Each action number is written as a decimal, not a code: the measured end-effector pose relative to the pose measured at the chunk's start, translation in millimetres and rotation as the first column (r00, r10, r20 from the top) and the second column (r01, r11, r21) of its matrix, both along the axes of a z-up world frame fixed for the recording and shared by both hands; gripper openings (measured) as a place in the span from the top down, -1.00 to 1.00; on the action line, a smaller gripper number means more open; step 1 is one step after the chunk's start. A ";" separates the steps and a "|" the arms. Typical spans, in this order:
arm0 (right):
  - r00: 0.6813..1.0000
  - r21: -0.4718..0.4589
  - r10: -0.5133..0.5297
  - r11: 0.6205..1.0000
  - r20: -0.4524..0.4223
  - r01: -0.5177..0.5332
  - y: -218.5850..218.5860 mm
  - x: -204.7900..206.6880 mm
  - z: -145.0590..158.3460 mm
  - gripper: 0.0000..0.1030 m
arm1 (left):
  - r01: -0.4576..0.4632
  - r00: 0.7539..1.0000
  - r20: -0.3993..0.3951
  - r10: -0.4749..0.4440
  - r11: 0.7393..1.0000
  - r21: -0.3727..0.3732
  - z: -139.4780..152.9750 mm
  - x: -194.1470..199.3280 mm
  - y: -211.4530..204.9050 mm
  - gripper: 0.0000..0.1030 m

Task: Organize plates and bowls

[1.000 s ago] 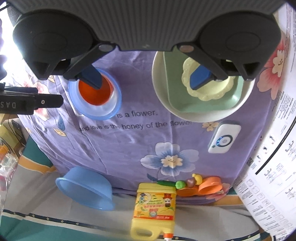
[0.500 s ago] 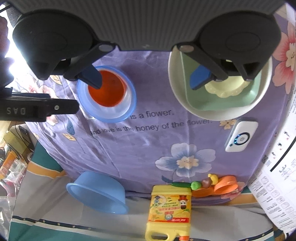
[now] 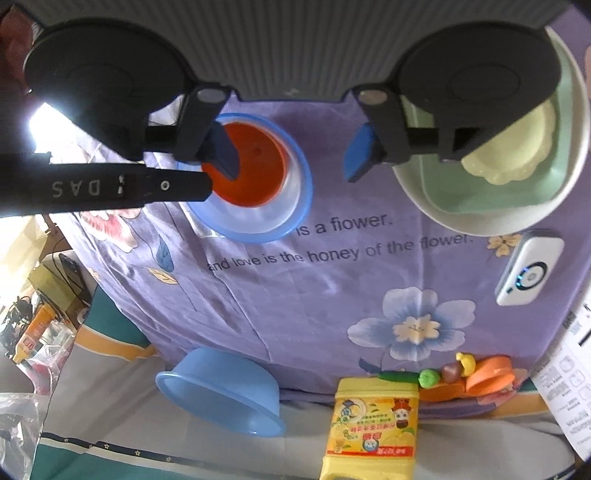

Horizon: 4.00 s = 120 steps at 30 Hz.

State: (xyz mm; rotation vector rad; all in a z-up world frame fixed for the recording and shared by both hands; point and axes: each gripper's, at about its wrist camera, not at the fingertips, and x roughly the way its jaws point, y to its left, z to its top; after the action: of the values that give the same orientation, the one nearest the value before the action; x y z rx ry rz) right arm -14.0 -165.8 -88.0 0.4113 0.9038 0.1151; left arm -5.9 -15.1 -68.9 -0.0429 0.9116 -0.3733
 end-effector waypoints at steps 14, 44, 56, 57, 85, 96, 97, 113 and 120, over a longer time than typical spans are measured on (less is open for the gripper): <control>1.000 -0.067 0.001 0.998 -0.020 -0.003 11.7 8.9 -4.5 0.52 | 0.006 1.000 -0.024 -0.007 1.000 -0.008 -8.8 7.1 -5.5 0.39; 1.000 -0.150 0.025 0.988 -0.016 -0.027 38.6 21.1 14.7 0.55 | -0.028 1.000 -0.011 0.029 1.000 0.012 14.7 3.0 6.9 0.47; 0.975 -0.110 0.221 0.969 -0.036 -0.223 122.1 46.3 42.4 0.55 | -0.219 0.976 0.007 0.219 0.976 0.002 48.6 -5.9 92.2 0.46; 0.970 -0.111 0.240 0.964 -0.039 -0.243 131.9 46.7 42.7 0.55 | -0.241 0.970 0.004 0.241 0.970 -0.003 50.4 -7.2 101.8 0.46; 0.925 -0.103 0.351 0.924 -0.144 -0.367 201.8 58.9 14.5 0.55 | -0.347 0.933 -0.093 0.348 0.937 0.029 11.2 -10.7 166.3 0.42; 0.931 -0.101 0.341 0.930 -0.129 -0.354 198.2 59.2 13.5 0.55 | -0.337 0.937 -0.087 0.339 0.941 0.041 8.0 -8.7 163.0 0.35; 0.932 -0.103 0.341 0.930 -0.124 -0.354 198.0 58.3 14.2 0.52 | -0.336 0.937 -0.083 0.339 0.941 0.043 8.8 -9.2 162.6 0.33; 0.927 -0.229 0.338 0.927 0.159 -0.299 152.4 2.7 67.3 -1.00 | -0.384 0.908 0.196 0.370 0.923 0.036 59.7 -56.4 168.1 -1.00; 0.910 -0.272 0.350 0.918 0.221 -0.287 132.6 -29.5 69.6 -1.00 | -0.360 0.903 0.251 0.349 0.933 -0.001 72.5 -82.7 170.4 -1.00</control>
State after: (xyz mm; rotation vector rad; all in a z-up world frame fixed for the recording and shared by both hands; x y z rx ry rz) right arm -43.6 -33.3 -18.4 0.0198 0.7019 0.3550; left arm -88.6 155.3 3.6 -0.1169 0.6460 -0.0150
